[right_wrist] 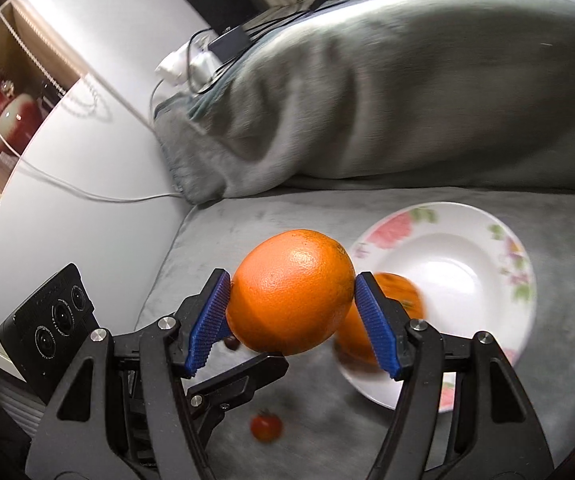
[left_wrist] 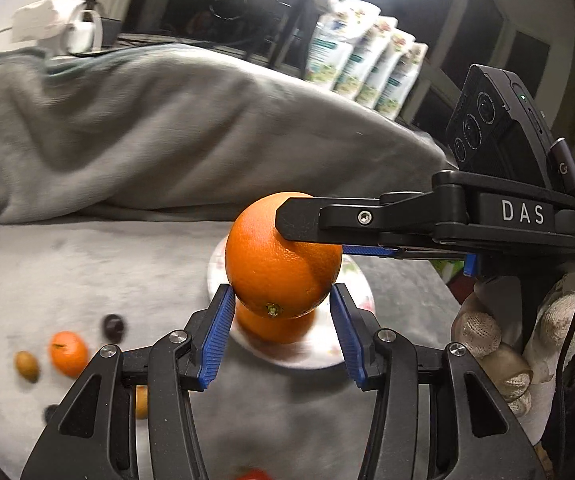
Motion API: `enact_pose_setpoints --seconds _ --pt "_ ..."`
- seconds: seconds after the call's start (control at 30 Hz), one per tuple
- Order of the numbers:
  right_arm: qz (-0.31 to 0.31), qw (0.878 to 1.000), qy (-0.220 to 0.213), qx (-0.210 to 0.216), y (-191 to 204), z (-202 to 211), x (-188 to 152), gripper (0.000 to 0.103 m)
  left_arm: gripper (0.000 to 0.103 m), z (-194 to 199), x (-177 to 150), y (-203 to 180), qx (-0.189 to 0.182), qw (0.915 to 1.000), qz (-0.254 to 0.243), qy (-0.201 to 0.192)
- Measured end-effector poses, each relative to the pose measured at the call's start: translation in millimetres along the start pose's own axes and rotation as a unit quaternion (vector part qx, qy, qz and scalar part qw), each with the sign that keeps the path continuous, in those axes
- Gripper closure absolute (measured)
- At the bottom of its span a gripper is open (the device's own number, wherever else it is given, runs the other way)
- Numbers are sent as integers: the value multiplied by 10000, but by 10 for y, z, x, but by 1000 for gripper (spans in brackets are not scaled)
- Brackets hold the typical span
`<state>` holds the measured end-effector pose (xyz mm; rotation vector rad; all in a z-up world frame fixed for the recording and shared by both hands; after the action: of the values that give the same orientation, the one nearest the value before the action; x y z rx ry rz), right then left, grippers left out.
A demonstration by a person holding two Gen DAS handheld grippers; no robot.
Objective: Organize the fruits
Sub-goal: 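Carry the large orange with the right gripper onto the plate beside the tangerine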
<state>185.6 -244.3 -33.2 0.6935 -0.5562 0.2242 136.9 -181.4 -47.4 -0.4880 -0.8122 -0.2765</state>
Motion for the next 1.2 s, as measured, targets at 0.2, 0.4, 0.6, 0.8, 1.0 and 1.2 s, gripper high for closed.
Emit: enact_pose_setpoints --seconds 0.2,0.4,0.6,0.8,1.0,1.2 --pt "-215 9996 -142 -146 -331 319 -71 35 55 -237 -15 -380 -164 9996 -180 138" --pt "-474 9983 -178 -279 -669 478 -179 35 55 -468 -105 -630 -238 9985 -335 352" --pt "-741 9966 -157 -328 -929 469 -241 35 55 -617 -235 -735 -228 9973 -411 565" --pt "-800 9961 -177 -325 -1028 422 -198 36 56 -761 -298 -774 -228 9965 -397 705" --pt "-605 9960 -498 -424 -902 530 -55 36 59 -729 -256 -806 -251 9967 -442 639" --pt "-458 9950 -692 -558 -824 625 -57 36 59 -608 -255 -726 -238 9973 -380 586"
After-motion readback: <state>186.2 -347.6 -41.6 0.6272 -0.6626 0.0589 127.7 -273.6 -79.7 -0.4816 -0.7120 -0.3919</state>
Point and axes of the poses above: each gripper's, at about its wrist camera, not at the fingertips, and z roughly against the way its jaws point, y to its left, x to its top, the point moved 8 cm from there along -z, roughly the way its jaws point, and after that the axes turned 3 degrees about x, right-handed, at the moved point
